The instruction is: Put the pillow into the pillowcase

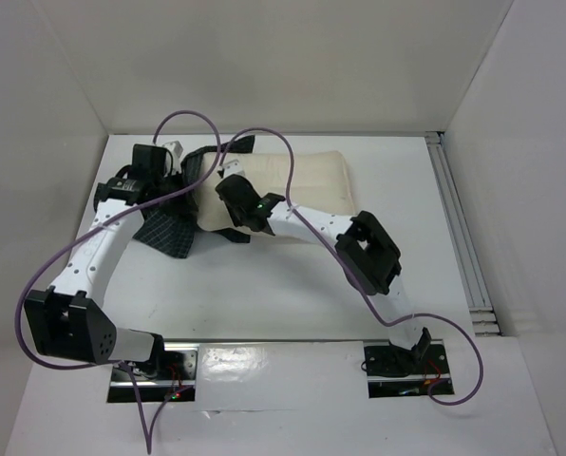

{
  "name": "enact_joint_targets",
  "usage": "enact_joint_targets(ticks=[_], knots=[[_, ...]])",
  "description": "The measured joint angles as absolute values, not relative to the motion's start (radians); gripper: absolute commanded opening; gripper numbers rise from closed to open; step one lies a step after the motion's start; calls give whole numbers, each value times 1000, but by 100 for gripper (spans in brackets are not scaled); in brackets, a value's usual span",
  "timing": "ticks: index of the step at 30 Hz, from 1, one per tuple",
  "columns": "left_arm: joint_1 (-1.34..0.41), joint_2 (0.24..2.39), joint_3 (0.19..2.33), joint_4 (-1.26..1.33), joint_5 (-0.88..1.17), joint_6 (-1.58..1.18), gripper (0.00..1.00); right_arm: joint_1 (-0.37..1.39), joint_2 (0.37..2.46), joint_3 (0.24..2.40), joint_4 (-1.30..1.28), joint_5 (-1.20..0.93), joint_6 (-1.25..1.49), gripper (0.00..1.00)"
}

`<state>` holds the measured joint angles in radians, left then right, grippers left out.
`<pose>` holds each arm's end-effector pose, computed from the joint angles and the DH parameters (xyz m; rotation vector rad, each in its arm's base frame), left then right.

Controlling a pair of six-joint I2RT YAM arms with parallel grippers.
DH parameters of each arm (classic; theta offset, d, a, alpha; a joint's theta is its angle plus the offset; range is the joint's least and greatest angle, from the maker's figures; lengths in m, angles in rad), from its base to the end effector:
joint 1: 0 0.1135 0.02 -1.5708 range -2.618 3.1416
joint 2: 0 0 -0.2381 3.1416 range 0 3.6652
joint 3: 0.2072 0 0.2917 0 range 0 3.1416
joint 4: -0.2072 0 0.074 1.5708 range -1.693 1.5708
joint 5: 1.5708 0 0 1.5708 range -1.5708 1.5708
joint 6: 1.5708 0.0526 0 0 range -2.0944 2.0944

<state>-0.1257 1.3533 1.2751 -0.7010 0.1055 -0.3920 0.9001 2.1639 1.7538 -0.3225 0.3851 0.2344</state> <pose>0.3443 -0.0491 0.2948 -0.2634 2.3615 -0.3753 0.3449 0.4030 0.1701 -0.5471 2.1769 0.1676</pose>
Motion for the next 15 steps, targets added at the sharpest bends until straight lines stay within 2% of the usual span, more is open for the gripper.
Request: enact_joint_targets(ticks=[1, 3, 4, 7, 8, 10, 11, 15], knots=[[-126, 1358, 1278, -706, 107, -387, 51, 900, 2164, 1746, -313, 385, 237, 0], [-127, 1366, 1292, -720, 127, -382, 83, 900, 2164, 1731, -282, 381, 238, 0], [-128, 1370, 1305, -730, 135, -384, 94, 899, 2164, 1716, -270, 382, 239, 0], [-126, 1373, 1334, -737, 148, -390, 91, 896, 2162, 1692, -241, 381, 240, 0], [-125, 1373, 1345, -741, 149, -390, 83, 897, 2162, 1686, -234, 381, 240, 0], [-120, 1373, 1370, -742, 151, -395, 72, 897, 2156, 1675, -221, 380, 240, 0], [-120, 1373, 1386, -741, 152, -395, 59, 897, 2151, 1665, -210, 379, 239, 0], [-119, 1428, 1475, -727, 123, -399, 57, 900, 2109, 1574, -125, 378, 237, 0]])
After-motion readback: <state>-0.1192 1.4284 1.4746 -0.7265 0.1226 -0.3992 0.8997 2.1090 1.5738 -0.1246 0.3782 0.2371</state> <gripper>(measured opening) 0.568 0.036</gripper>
